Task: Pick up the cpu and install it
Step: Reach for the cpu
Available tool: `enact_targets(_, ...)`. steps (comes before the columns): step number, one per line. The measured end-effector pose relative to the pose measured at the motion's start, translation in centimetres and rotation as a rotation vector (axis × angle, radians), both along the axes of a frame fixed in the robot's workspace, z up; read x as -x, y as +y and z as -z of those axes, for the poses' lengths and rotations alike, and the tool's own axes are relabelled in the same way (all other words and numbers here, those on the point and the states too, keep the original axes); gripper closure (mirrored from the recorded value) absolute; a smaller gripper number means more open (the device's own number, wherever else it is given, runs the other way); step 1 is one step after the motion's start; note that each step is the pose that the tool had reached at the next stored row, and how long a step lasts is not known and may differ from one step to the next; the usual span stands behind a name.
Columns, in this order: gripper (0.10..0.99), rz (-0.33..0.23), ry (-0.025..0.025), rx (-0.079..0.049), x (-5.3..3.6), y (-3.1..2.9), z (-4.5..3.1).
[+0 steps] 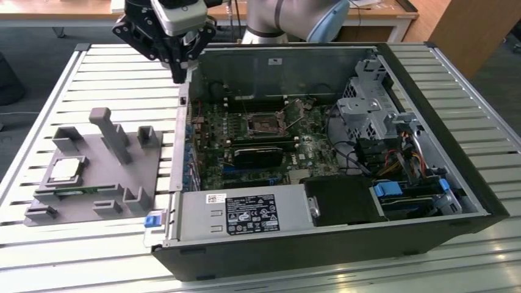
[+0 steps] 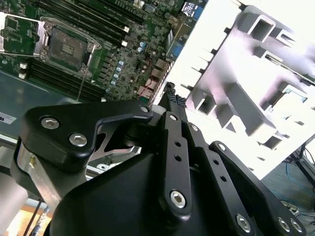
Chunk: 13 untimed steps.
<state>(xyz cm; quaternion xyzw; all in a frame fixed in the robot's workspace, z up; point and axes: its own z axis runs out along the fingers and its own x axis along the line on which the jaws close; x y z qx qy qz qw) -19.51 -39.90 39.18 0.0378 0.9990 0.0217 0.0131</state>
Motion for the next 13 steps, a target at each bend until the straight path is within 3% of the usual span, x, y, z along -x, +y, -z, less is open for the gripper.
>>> enact_targets(13,0.980,0.000,0.0001,0.000,1.42,0.00,0.05)
